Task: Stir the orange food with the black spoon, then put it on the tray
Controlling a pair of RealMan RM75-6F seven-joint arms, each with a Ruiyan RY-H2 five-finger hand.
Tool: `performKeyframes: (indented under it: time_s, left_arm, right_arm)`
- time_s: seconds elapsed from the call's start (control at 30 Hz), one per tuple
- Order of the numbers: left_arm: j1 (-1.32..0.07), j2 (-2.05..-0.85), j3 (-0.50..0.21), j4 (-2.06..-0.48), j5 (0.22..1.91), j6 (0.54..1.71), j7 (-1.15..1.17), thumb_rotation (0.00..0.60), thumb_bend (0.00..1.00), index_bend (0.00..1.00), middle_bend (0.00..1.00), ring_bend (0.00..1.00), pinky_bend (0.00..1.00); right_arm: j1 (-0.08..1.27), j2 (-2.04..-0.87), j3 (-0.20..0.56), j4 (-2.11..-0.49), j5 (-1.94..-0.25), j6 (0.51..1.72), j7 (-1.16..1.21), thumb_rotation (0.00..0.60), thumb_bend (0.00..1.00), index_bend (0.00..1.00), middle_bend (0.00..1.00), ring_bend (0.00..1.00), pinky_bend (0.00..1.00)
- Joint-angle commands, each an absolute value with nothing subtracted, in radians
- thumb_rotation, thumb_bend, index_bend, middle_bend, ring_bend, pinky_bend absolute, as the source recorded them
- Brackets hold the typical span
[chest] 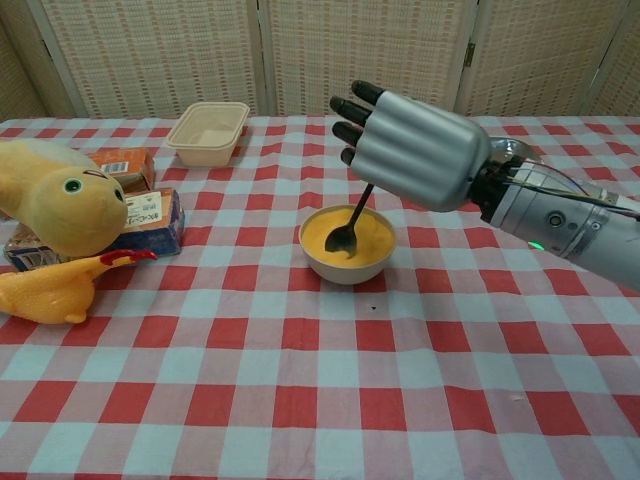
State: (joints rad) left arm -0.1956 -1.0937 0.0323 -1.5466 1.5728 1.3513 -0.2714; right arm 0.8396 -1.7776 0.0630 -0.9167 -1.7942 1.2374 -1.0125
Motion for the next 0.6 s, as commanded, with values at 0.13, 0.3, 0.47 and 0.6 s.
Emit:
performKeyframes:
  time_s: [0.13,0.3,0.47,0.6]
  left_arm:
    - [-0.198,-1.095,0.031,-1.545,1.57,1.346,-0.273,0.6,0.45,0.0,0.0,0.0,0.09]
    - [-0.2,-1.094,0.031,-1.545,1.567,1.341,-0.276,0.6,0.45,0.0,0.0,0.0,0.09]
    - [-0.202,-1.095,0.03,-1.539,1.562,1.335,-0.282,0.6,0.45,0.0,0.0,0.0,0.09]
    - [-0.204,-1.096,0.03,-1.538,1.562,1.331,-0.283,0.6,0.45,0.0,0.0,0.0,0.09]
  right_arm:
    - [0.848,-1.783,0.074,-0.898,-1.778,1.21,-1.041,0.6,0.37,0.98,0.31,0.13,0.24]
    - [0.844,-1.8,0.09,-0.881,-1.748,1.191,-1.065,0.6,0.37,0.98,0.3,0.13,0.25]
    - [0.846,-1.815,0.098,-0.852,-1.739,1.192,-1.093,0.6,0.37,0.99,0.31,0.13,0.25]
    - [0.846,-1.817,0.105,-0.841,-1.729,1.196,-1.093,0.6,0.37,0.99,0.31,0.13,0.25]
